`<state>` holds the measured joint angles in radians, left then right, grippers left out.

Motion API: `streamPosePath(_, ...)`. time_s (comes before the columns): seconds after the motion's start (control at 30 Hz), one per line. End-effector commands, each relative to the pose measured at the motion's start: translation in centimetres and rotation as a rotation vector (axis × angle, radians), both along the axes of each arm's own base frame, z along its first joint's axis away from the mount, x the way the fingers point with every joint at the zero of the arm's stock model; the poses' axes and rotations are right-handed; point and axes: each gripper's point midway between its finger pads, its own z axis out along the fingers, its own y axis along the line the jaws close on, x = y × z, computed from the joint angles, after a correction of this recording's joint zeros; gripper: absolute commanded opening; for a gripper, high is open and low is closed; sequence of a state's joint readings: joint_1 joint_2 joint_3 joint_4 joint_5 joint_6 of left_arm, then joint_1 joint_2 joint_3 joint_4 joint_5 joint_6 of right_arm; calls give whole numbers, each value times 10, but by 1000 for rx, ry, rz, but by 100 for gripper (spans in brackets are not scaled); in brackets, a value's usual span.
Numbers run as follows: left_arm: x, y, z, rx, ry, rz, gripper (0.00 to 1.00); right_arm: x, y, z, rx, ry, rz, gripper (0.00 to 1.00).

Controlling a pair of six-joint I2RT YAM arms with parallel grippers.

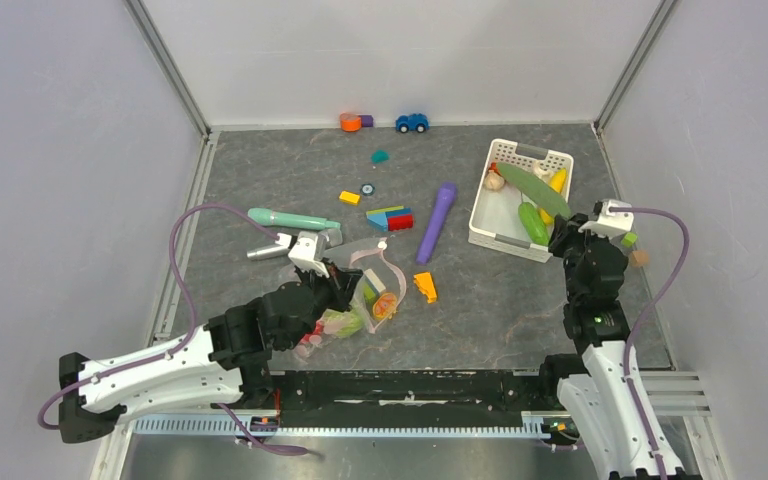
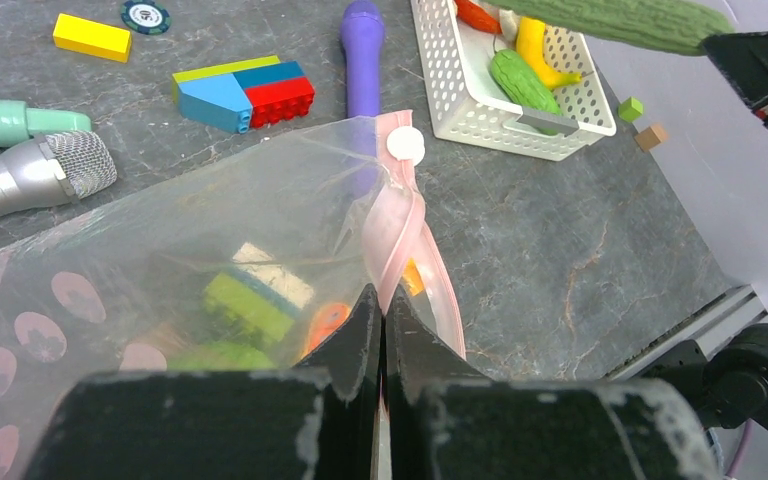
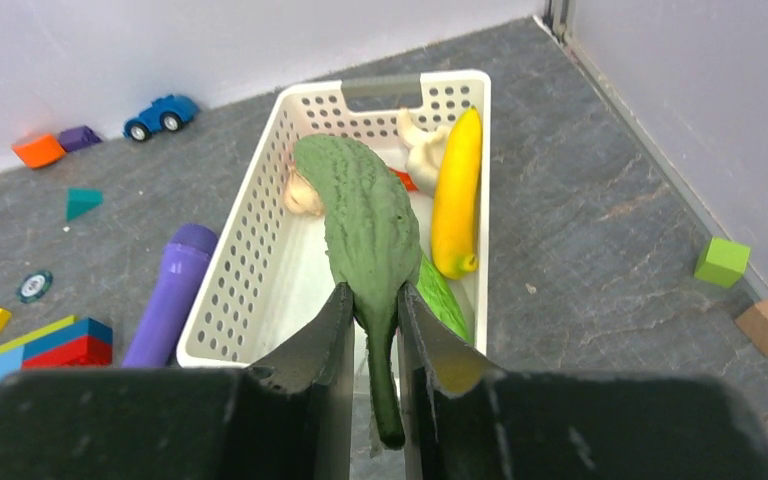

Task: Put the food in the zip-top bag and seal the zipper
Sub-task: Pick up the fake vegetable from the bin.

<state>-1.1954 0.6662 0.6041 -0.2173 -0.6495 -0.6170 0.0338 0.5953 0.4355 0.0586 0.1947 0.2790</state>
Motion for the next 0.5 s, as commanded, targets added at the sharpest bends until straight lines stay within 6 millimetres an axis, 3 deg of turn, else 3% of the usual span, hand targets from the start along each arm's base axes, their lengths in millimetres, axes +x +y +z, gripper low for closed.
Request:
streamPosePath(0.0, 4, 4, 4, -42, 4, 47, 2, 2, 1, 38, -9, -141, 4, 0)
streamPosePath(0.17, 4, 5, 5, -42, 3, 50, 2, 3, 4, 22, 4, -113, 18, 0)
streamPosePath(0.37, 6, 3, 6, -18, 8, 60, 2, 0, -3, 46, -52, -128, -5, 0)
streamPosePath(0.47, 9, 4, 7, 5, 18, 80, 2, -3, 2, 67, -75, -163, 29, 0)
